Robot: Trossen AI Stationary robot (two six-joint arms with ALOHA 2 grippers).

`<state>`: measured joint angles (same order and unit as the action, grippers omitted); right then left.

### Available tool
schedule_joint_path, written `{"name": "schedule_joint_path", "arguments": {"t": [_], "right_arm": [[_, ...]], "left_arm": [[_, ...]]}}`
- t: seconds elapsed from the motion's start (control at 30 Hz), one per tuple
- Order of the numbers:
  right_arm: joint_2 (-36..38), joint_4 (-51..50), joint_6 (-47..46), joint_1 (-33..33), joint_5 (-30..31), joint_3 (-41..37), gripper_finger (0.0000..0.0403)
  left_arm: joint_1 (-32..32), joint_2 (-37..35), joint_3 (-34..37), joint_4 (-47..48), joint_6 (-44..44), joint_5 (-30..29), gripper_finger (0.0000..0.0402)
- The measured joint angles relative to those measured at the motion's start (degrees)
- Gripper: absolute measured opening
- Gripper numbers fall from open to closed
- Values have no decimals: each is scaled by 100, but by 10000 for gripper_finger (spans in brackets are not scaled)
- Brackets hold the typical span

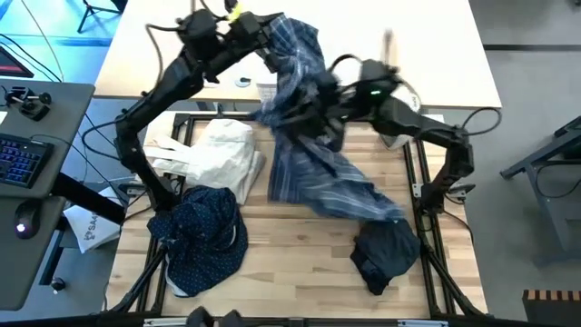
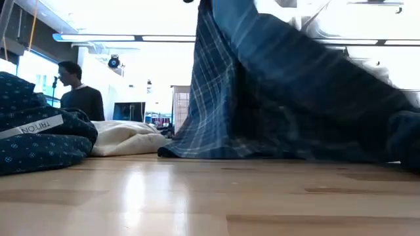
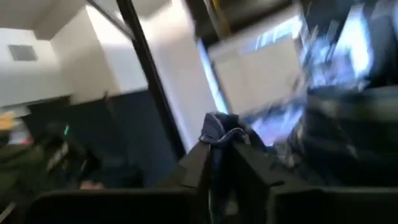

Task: Fold Laundry from Bin
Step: Fold the blue checkered long sleeve

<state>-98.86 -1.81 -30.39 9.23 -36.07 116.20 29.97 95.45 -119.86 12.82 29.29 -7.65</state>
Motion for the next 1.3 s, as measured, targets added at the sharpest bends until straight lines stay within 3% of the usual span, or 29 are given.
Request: {"name": "schedule_joint_path", "arguments": {"t": [0.27,0.37,0.47,0.7,0.83,1.1,1.3], "right_arm": [[87,-18,-716,291,-2761,5,224],[274,-87,-731,300,-3163,-6,248],[652,-102,-513,470,-2736,-7,250],[1430,-1367,1570,1038,305,3,229],[1563,-2269,2765,1113,1571,3,219],[973,-2735,3907,1103,1579,-13,217],[573,-2460,4323,1081,921,-2,208]], "left_arm": [[-4,-607,-8,462,-244,983,0],[-4,-834,-8,696,-370,1433,0],[-4,-984,-8,1001,-486,1993,0],[-33,-1065,-8,1337,-1258,3757,0],[-215,-1050,-8,1339,-1365,4005,0],[-534,-1043,-8,1543,-1374,4014,0],[-723,-1018,-8,1724,-1374,3891,0]]}}
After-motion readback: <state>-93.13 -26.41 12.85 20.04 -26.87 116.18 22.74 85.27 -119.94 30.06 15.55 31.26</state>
